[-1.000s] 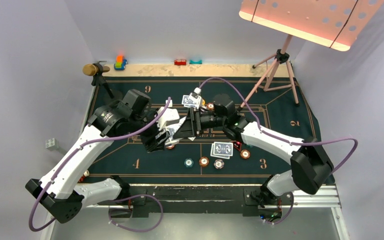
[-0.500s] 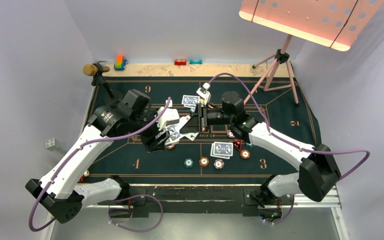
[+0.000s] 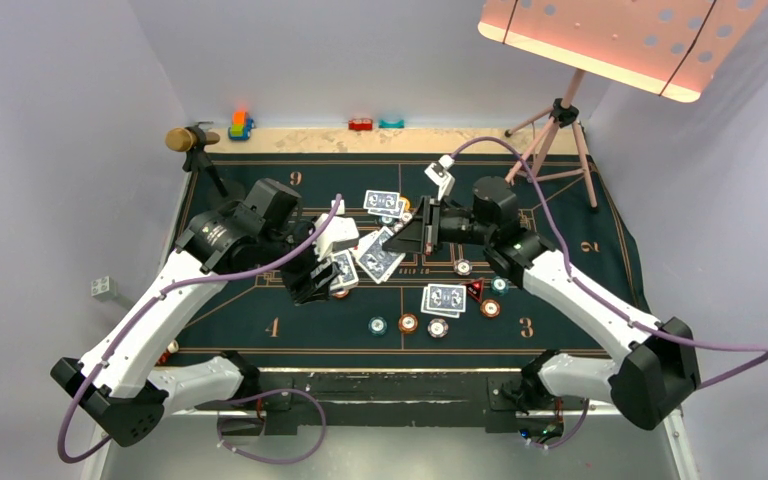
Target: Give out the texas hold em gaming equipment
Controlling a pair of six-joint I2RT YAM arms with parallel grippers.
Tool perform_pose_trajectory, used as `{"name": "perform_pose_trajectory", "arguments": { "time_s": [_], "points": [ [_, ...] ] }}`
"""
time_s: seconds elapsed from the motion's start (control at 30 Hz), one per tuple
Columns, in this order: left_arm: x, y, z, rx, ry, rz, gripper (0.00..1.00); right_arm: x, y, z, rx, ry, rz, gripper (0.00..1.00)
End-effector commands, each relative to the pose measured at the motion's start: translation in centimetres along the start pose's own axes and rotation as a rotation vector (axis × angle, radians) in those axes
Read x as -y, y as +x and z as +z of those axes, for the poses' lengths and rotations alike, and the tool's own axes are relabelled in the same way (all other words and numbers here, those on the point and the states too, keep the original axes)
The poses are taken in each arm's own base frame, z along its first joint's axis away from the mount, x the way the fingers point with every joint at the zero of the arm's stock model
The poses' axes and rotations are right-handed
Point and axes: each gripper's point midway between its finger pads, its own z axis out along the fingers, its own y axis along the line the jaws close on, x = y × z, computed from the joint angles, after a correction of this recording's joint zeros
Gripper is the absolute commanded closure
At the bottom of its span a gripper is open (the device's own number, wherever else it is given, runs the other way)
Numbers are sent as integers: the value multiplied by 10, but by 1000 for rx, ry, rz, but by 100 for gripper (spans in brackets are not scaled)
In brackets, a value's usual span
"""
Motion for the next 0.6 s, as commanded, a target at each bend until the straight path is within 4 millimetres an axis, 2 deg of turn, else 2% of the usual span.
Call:
{"name": "perform_pose_trajectory", "arguments": {
  "time_s": [0.0, 0.13, 0.3, 0.47, 0.57],
  "points": [
    [0, -12, -6, 60, -11, 2, 100, 2, -15, -19, 68, 67, -100, 91],
    [0, -11, -5, 55, -14, 0, 100, 23, -22, -28, 77, 171, -131, 100],
    [0, -9, -6, 53, -21, 0, 100, 50, -30, -27, 62, 288, -159, 100],
    [-2, -7, -6, 47, -31, 0, 100, 101, -59, -42, 111, 631, -288, 100],
    [0, -8, -6, 52, -27, -1, 100, 120, -71, -44, 148, 832, -399, 100]
  ]
}}
